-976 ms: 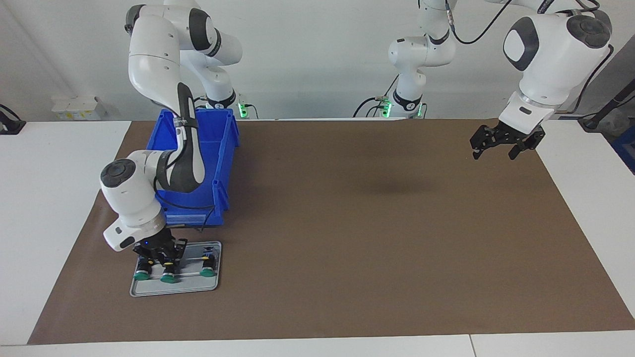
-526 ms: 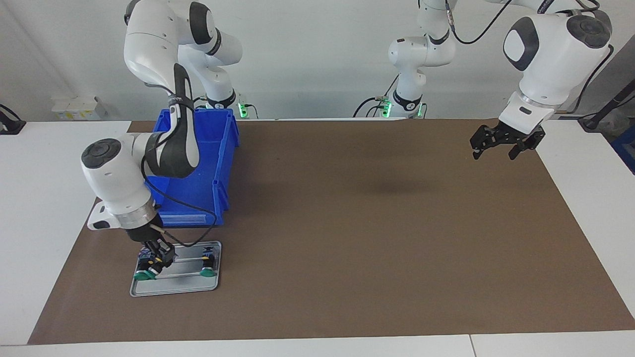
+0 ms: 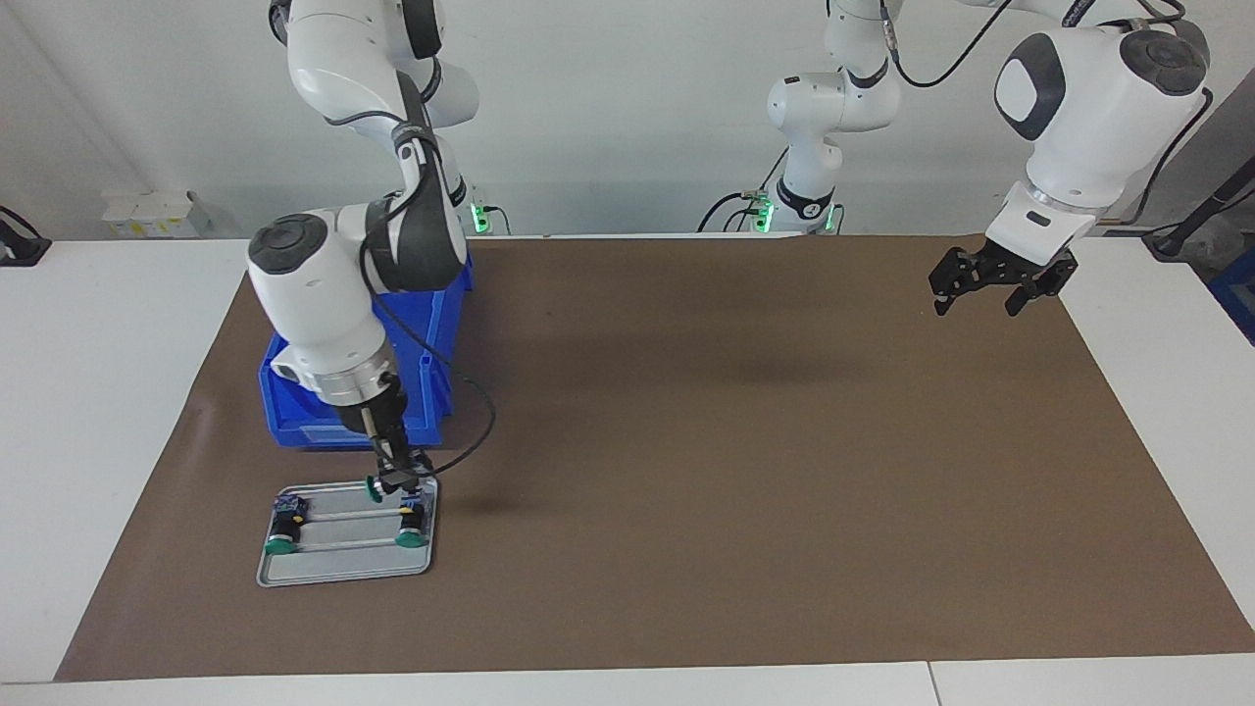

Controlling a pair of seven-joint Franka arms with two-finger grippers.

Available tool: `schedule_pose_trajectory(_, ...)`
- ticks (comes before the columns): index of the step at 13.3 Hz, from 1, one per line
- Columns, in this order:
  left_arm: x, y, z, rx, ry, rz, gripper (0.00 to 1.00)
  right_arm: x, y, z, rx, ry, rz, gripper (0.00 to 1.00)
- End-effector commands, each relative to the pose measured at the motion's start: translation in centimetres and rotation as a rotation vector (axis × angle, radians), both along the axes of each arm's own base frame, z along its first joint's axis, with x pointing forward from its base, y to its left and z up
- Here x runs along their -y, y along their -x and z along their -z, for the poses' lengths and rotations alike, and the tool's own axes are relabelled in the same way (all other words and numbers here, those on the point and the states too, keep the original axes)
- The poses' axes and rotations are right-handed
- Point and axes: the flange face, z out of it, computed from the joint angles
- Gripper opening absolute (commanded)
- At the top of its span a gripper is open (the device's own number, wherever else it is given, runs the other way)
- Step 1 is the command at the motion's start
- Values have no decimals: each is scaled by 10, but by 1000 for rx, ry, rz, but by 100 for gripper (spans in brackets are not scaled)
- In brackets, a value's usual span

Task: Place and press button with both arms
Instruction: 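Carry the button module with the right gripper to mid-table and set it down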

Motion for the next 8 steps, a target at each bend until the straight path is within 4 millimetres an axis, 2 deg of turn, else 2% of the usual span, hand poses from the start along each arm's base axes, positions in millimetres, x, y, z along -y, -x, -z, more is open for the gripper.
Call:
schedule_pose_trajectory(1, -2, 8, 0, 7, -14, -6, 100, -65, 19, -3, -10, -3, 93, 0)
schedule_pose_trajectory(4, -2, 8, 0, 7, -14, -8, 100, -164, 53, 5, 3, 2, 147, 0)
schedule_pose_trajectory(6, -3, 8, 0, 7, -14, -8, 100, -205, 70, 20, -14, 2, 192, 0)
schedule_pose_trajectory(8, -2, 8, 0, 7, -14, -8, 100, -268, 84, 34, -5, -5, 230, 0)
